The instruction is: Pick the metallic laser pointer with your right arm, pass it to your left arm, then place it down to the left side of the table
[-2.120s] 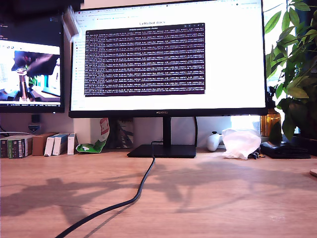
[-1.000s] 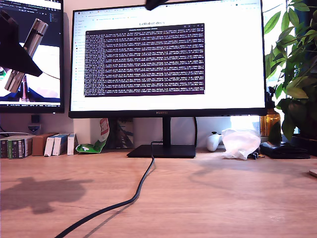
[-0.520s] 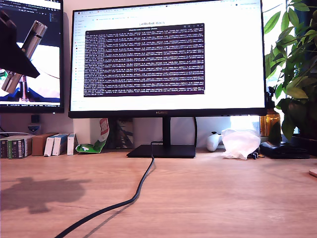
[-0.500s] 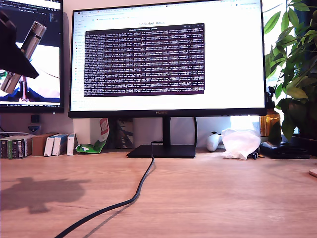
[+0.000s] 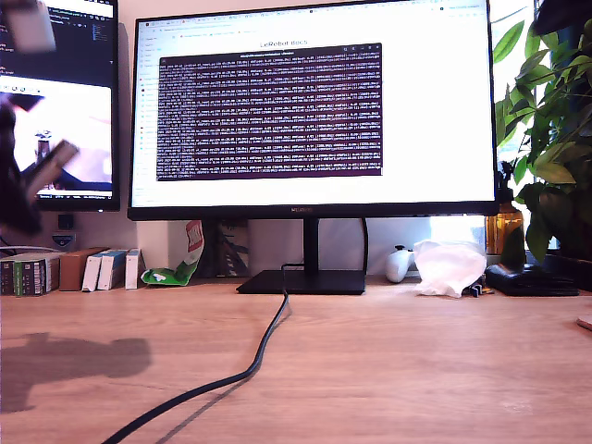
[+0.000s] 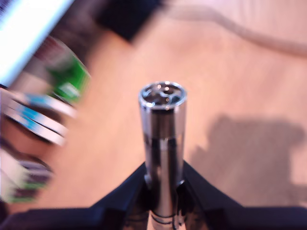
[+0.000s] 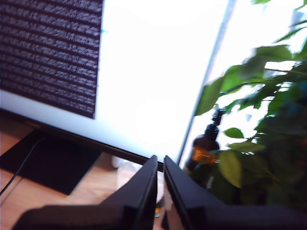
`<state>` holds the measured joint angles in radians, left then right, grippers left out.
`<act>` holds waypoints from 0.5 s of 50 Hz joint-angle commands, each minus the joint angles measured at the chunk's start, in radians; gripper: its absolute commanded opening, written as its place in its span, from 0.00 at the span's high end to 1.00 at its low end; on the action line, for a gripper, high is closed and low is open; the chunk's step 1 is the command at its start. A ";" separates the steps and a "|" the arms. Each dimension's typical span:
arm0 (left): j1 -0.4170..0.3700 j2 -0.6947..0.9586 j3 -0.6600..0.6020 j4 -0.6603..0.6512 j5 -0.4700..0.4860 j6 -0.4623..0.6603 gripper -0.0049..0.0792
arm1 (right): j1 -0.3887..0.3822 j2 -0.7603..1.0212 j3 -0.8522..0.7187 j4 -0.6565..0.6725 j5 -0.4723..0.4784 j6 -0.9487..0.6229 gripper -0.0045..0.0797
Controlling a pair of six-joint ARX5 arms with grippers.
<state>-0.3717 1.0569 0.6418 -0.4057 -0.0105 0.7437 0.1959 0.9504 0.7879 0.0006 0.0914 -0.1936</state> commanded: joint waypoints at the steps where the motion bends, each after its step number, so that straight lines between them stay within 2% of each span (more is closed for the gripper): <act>1: 0.004 0.033 0.019 -0.012 -0.002 0.017 0.97 | -0.014 -0.010 -0.064 0.009 -0.020 -0.028 0.96; 12: 0.040 0.202 0.123 -0.170 0.002 0.024 0.97 | -0.029 -0.058 -0.159 0.042 -0.120 -0.050 0.96; 25: 0.099 0.434 0.370 -0.399 0.031 0.024 0.97 | -0.028 -0.060 -0.160 0.071 -0.147 -0.049 0.96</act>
<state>-0.2913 1.4391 0.9680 -0.7639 0.0113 0.7639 0.1692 0.8959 0.6266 0.0662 -0.0509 -0.2405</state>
